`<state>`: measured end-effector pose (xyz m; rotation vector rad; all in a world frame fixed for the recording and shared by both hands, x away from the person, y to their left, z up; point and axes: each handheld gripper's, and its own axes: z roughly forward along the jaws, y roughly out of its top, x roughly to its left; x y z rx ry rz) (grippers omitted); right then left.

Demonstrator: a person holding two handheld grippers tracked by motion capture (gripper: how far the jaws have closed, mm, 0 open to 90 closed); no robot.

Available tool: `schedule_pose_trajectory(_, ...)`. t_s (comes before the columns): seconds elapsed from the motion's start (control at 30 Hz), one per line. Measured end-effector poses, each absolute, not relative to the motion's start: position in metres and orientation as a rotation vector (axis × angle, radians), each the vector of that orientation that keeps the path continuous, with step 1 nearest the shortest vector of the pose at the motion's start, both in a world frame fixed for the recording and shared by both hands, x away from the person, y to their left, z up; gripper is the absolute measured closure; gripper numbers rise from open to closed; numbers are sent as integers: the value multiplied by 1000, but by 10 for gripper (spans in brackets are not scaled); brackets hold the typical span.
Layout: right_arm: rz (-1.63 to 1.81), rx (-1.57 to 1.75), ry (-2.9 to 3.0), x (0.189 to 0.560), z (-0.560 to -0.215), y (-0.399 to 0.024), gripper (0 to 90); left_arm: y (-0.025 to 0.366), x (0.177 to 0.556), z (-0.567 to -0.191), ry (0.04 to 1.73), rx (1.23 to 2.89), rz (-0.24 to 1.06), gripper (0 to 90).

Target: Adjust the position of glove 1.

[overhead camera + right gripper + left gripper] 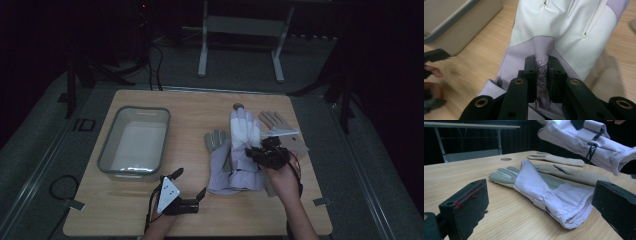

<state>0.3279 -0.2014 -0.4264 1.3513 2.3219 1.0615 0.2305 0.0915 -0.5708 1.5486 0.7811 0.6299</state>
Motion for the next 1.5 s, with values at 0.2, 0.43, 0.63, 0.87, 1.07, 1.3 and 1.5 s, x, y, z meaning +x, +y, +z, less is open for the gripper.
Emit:
schedule_pose_trajectory(0.2, 1072, 1336, 2359, 325, -424, -172, 797, 91, 230, -571, 787, 1552, 634, 11)
schedule_pose_trajectory(0.43, 1009, 1356, 2376, 331, -434, -156, 797, 91, 231, -570, 786, 1564, 627, 11)
schedule_pose_trajectory(0.63, 920, 1426, 2406, 345, -461, -151, 796, 91, 231, -570, 787, 1569, 620, 11)
schedule_pose_trajectory(0.87, 900, 1479, 2417, 353, -481, -141, 784, 90, 231, -570, 791, 1575, 620, 11)
schedule_pose_trajectory(1.07, 874, 1468, 2418, 356, -488, -133, 774, 90, 232, -570, 796, 1577, 591, 12)
schedule_pose_trajectory(1.3, 803, 1406, 2443, 358, -495, -126, 740, 91, 232, -570, 799, 1577, 570, 12)
schedule_pose_trajectory(1.5, 805, 1302, 2486, 358, -496, -129, 664, 90, 233, -570, 817, 1564, 565, 12)
